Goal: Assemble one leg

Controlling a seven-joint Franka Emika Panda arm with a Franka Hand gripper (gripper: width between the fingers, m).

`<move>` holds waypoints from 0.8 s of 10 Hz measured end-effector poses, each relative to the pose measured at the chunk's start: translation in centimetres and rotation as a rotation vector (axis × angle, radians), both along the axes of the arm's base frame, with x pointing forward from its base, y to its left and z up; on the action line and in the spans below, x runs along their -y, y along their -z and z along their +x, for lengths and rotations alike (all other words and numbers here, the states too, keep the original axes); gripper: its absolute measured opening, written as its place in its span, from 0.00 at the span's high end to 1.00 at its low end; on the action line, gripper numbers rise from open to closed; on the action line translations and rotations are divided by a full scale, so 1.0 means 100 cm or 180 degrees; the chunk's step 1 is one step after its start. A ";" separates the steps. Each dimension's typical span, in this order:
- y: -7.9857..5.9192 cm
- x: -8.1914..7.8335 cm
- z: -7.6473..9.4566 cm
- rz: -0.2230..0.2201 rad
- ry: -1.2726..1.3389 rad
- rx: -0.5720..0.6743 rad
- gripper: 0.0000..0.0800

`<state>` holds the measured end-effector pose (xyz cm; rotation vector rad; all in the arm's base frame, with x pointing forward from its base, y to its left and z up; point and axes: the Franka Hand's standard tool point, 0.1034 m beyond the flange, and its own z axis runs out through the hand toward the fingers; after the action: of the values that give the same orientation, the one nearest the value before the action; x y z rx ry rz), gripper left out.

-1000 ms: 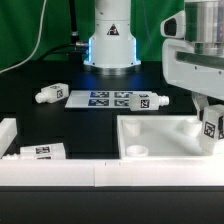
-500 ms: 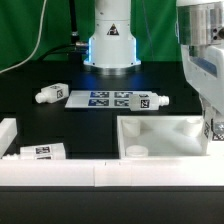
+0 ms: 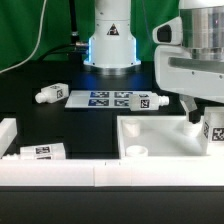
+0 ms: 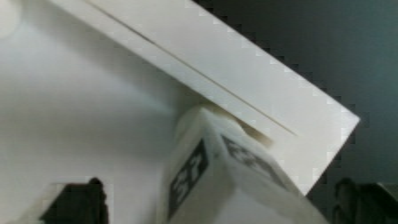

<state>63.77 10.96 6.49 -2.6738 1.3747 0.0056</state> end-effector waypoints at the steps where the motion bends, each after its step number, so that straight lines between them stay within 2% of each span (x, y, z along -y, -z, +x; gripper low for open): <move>1: 0.000 0.000 0.000 -0.0009 -0.0134 0.0016 0.19; 2: 0.000 0.000 0.000 -0.0056 -0.0496 0.0060 0.19; 3: -0.001 -0.004 0.001 -0.0253 -0.1211 0.0151 0.19; 4: 0.000 -0.011 0.002 -0.0357 -0.1734 0.0265 0.19; 5: 0.002 -0.011 0.001 -0.0399 -0.2174 0.0332 0.19; 6: 0.002 -0.011 0.001 -0.0398 -0.2223 0.0343 0.19; 7: 0.002 -0.011 0.001 -0.0392 -0.2155 0.0337 0.36; 8: 0.002 -0.011 0.001 -0.0393 -0.2154 0.0337 0.36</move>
Offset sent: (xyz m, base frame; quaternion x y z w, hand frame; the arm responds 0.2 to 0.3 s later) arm -0.0083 0.0218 0.0015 -0.0189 0.0723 -0.4030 0.9122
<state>63.82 12.07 6.25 -3.0454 0.4038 -0.1522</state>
